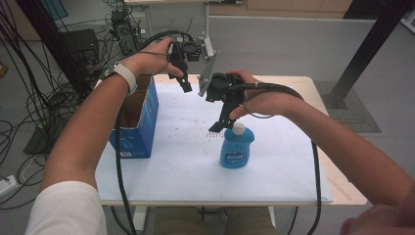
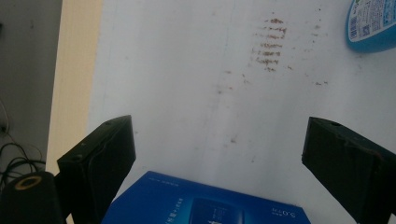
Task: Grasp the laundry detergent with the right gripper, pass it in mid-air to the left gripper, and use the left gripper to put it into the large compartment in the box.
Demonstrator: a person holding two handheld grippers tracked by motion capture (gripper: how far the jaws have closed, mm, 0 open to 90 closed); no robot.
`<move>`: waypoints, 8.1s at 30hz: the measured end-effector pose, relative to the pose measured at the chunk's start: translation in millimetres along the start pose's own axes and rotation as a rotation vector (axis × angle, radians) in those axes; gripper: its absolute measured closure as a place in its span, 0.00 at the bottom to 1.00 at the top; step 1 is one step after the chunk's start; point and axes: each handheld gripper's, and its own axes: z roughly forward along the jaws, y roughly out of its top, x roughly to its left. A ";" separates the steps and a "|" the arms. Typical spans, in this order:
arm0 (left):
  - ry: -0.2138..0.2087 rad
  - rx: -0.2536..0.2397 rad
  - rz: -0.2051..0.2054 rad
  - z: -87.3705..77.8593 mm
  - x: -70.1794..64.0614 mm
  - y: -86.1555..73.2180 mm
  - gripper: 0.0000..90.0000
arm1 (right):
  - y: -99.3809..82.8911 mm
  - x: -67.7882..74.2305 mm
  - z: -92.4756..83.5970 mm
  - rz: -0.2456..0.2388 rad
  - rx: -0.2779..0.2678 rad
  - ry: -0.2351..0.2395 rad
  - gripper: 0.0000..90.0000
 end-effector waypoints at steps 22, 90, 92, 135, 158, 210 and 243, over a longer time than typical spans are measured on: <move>0.007 0.007 0.004 -1.9 -1.8 -0.1 0.11 | 0.1 0.5 -3.3 -0.017 0.001 -0.003 0.08; 0.015 0.024 0.014 -0.6 -7.3 2.9 0.11 | -71.7 7.4 -40.0 0.072 -0.056 -0.003 0.07; 0.015 0.024 0.013 -0.3 -7.4 3.1 0.11 | -76.3 7.8 -40.3 0.078 -0.054 -0.009 0.07; 0.014 0.034 0.019 3.0 -10.2 9.0 0.12 | -126.3 13.8 -29.9 0.101 0.017 0.005 0.06; 0.015 0.030 0.016 0.3 -12.5 11.5 0.12 | -132.3 12.9 -28.0 0.109 0.001 0.003 0.06; 0.026 0.015 -0.007 -4.1 -15.5 12.2 0.12 | -141.6 12.4 -33.6 0.099 -0.035 -0.007 0.06; 0.028 0.030 0.003 -0.8 -16.9 14.5 0.12 | -163.3 13.0 -12.2 0.103 -0.079 0.019 0.06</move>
